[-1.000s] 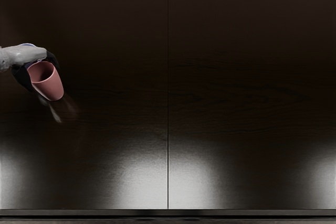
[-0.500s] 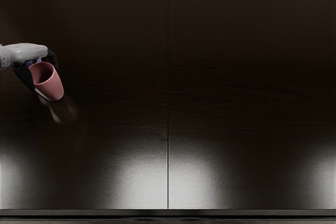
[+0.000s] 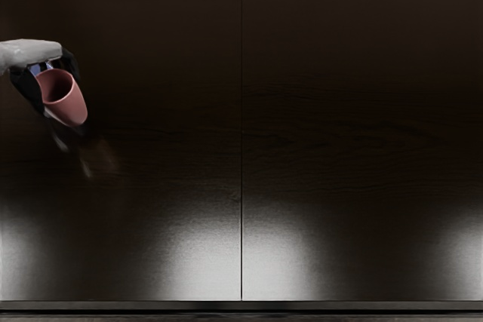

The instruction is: Pick up cup and place in cup with left hand

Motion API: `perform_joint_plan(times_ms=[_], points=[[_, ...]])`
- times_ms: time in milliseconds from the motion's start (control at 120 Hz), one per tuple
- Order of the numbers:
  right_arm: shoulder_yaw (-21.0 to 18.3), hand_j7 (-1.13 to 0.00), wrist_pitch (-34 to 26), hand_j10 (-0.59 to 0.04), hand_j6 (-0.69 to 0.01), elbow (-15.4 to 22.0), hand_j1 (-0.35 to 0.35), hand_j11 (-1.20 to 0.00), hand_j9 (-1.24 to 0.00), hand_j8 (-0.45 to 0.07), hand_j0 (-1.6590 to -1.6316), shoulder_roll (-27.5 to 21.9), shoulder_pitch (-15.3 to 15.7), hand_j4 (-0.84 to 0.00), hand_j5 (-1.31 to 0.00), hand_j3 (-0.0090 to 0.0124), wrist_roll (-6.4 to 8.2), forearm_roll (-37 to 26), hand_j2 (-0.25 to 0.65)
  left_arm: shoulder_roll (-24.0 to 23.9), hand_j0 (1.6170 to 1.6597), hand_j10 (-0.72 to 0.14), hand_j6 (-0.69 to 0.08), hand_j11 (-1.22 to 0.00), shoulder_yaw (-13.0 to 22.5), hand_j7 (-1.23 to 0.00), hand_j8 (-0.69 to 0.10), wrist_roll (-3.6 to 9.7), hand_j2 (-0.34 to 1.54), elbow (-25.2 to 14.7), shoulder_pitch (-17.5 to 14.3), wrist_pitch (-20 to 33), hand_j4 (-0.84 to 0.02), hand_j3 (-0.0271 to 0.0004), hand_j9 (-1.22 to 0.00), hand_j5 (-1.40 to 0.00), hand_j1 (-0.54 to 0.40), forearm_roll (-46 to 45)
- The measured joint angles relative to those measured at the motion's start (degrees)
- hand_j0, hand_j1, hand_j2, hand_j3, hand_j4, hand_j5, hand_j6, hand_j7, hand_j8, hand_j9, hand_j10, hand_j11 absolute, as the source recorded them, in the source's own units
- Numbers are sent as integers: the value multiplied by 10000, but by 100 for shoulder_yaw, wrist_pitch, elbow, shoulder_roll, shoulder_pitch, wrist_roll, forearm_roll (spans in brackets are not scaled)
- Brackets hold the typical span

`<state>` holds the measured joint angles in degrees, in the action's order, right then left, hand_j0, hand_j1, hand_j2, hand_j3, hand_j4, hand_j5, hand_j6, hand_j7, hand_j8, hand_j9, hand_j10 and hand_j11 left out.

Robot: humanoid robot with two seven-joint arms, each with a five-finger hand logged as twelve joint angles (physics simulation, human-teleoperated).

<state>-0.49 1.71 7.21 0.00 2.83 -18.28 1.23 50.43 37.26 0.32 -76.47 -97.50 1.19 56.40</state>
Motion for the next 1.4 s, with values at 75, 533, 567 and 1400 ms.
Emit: perform_joint_plan(times_ms=[75,533,567,1400], points=[[0,0,-2,-3,-6,0,-3491,0,-1,-4,-16581,0,0,-4,-1,0,0,0,1,8,16573,-5217,-3546,-6651,2,-6517,-3604,0,2979,-37,-67,-44,-5094,0,-6541,-6700,-1465,-29],[-1,0,-1,-3,-6,0,-3491,0,-1,-5,-16581,0,0,-4,-1,0,0,0,1,426,16575,-5423,-3770,-6637,14,-6601,-3787,2,3430,-146,-649,-548,-4963,0,-6614,-6688,-1408,-73],[-2,0,0,-3,-6,0,-3491,0,-1,-5,-16581,0,1,-4,-1,0,0,0,1,461,16574,-5392,-3798,-6638,17,-6584,-3900,2,3203,-151,-709,-586,-4965,0,-6587,-6680,-1378,-71],[-1,0,1,-3,-6,0,-3491,0,0,-4,-16581,0,2,-4,-1,0,0,0,1,602,16574,-4966,-3771,-6598,154,-6656,-3890,19,3240,185,-980,-774,-4923,0,-6586,-6657,-1337,-68]])
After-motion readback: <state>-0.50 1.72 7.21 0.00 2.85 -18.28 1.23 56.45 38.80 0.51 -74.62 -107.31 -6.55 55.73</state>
